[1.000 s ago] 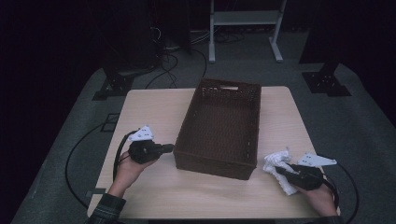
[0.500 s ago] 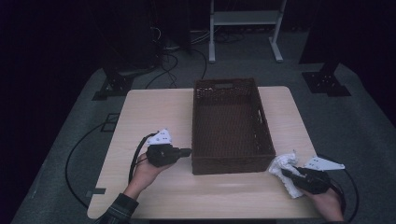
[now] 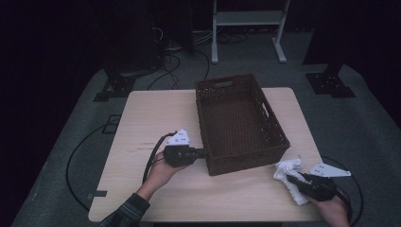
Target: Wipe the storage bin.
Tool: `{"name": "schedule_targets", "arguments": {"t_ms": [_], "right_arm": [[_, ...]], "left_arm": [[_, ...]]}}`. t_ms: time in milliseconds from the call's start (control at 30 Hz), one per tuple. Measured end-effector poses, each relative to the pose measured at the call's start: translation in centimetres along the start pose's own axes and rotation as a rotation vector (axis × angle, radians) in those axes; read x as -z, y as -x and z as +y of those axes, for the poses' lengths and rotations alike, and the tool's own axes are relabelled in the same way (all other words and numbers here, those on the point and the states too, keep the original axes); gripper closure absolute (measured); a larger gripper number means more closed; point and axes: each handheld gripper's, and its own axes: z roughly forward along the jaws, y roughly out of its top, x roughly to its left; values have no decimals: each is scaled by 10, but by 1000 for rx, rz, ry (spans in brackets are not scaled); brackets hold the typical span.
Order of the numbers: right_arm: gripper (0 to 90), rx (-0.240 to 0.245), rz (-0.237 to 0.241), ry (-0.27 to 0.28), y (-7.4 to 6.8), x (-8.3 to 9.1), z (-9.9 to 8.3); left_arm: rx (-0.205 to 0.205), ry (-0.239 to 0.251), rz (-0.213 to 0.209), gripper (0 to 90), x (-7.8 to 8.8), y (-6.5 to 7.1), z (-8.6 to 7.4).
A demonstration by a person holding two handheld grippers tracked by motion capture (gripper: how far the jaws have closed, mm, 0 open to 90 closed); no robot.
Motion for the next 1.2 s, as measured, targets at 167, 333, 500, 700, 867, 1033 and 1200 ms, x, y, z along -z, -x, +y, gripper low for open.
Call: {"name": "schedule_targets", "arguments": {"t_ms": [167, 333, 500, 700, 867, 1033, 1200], "right_arm": [[713, 5, 5, 0, 1, -1, 0], [713, 5, 7, 0, 0, -2, 1], [712, 6, 8, -2, 1, -3, 1], [713, 9, 12, -5, 1, -4, 2], [712, 7, 16, -7, 0, -5, 2], [711, 9, 18, -7, 0, -6, 2], [711, 6, 21, -8, 0, -7, 2]], "left_arm": [[12, -20, 31, 600, 3, 3, -13], [11, -48, 58, 457, -2, 6, -24], [-9, -88, 81, 334, -12, 12, -34], [-31, -132, 105, 265, -28, 14, -41], [-26, -157, 122, 238, -43, 16, -48], [-43, -186, 147, 229, -53, 16, -49], [-50, -201, 157, 190, -64, 15, -52]]}}
